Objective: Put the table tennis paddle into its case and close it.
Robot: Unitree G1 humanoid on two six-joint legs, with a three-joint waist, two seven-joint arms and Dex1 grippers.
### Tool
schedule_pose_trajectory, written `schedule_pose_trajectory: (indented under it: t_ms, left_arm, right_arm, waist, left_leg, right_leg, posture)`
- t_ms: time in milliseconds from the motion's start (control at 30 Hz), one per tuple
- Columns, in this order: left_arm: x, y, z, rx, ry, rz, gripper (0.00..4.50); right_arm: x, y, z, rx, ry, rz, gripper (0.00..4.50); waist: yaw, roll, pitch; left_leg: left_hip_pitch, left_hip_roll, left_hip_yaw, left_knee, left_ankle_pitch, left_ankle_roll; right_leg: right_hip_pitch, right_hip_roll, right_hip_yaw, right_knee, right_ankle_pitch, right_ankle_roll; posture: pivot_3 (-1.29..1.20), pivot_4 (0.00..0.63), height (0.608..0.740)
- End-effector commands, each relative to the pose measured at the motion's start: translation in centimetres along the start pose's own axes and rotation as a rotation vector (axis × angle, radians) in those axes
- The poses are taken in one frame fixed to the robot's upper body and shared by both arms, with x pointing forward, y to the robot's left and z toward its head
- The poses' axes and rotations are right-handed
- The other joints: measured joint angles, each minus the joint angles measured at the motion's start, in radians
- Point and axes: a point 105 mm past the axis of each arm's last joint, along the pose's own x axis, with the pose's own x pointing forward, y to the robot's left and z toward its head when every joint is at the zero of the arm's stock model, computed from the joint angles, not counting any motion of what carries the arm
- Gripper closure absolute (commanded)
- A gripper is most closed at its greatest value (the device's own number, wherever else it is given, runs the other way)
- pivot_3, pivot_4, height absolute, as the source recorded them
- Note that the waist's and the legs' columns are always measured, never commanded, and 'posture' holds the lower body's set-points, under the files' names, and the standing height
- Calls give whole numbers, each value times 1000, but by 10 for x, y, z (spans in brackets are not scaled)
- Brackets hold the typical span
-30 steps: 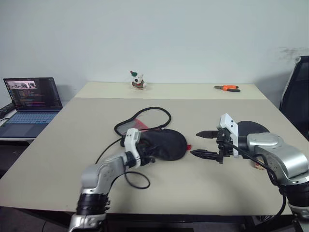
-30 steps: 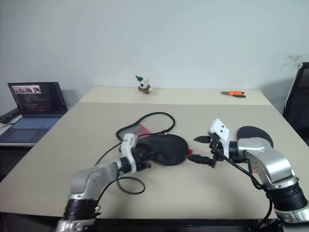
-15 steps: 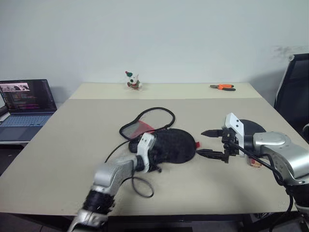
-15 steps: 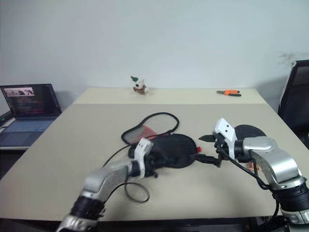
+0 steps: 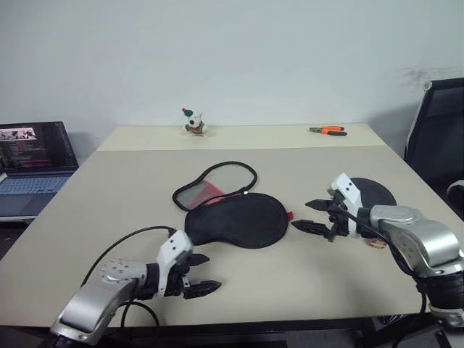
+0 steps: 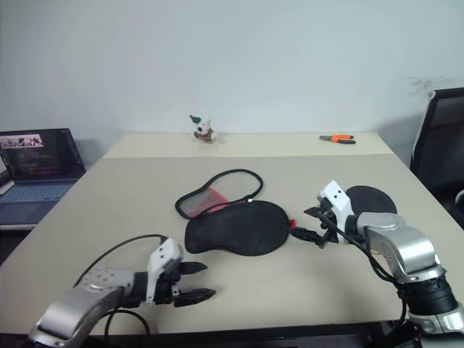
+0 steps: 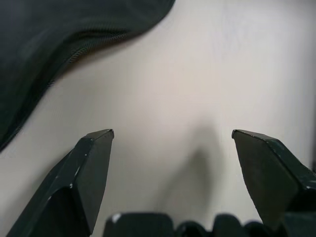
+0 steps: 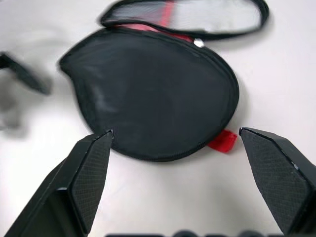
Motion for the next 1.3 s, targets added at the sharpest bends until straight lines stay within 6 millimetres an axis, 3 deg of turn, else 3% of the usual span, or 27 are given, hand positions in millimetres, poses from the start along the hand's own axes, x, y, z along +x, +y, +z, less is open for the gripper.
schedule_pose_trajectory:
  t_ms: [33, 233, 433, 700, 1100, 1200, 1300]
  left_arm:
    - [-26, 3, 34, 108, -92, 17, 250]
    - [-46, 14, 53, 152, -130, 70, 250]
    - [-55, 28, 55, 158, -122, 135, 250]
    - [-52, 28, 59, 165, -129, 131, 250]
    - [-52, 30, 66, 184, -138, 137, 250]
    - [-52, 30, 67, 186, -141, 144, 214]
    - [-54, 34, 70, 196, -158, 182, 214]
  right_arm:
    - [0, -2, 8, 96, -23, -43, 0]
    - [18, 3, -18, 248, 40, -94, 0]
    - [37, 31, -46, 367, 95, -28, 0]
    - [57, 57, -31, 452, 40, 55, 0]
    - [85, 54, -7, 628, -55, 23, 0]
    - [88, 54, -8, 662, -51, 14, 623]
    - [87, 58, -4, 732, -53, 72, 1608]
  waist:
    - [1, 0, 0]
    - [2, 0, 0]
    - [-1, 0, 0]
    - [-7, 0, 0]
    - [-4, 0, 0]
    - [-4, 0, 0]
    - [-4, 0, 0]
  left_leg:
    - [0, 0, -1, 0, 0, 0]
    - [-1, -1, -1, 0, 0, 0]
    - [-1, -1, -1, 0, 0, 0]
    - [1, 0, -1, -2, 0, 0]
    - [0, -1, 0, -2, 0, 0]
    - [0, -1, 0, -2, 0, 0]
    - [0, -1, 0, -2, 0, 0]
  right_leg:
    - [0, 0, 0, 0, 0, 0]
    - [0, 0, 0, -1, 0, 1]
    - [-1, 0, -1, 0, 0, 1]
    - [0, 2, 0, 0, 0, 0]
    - [-1, 2, 0, 0, 0, 0]
    - [-1, 2, 0, 0, 0, 0]
    - [-1, 1, 0, 0, 0, 0]
  posture:
    - [0, 150, 740]
    - [0, 150, 740]
    - [0, 150, 740]
    - [0, 150, 740]
    - [0, 150, 740]
    - [0, 150, 740]
    - [0, 150, 740]
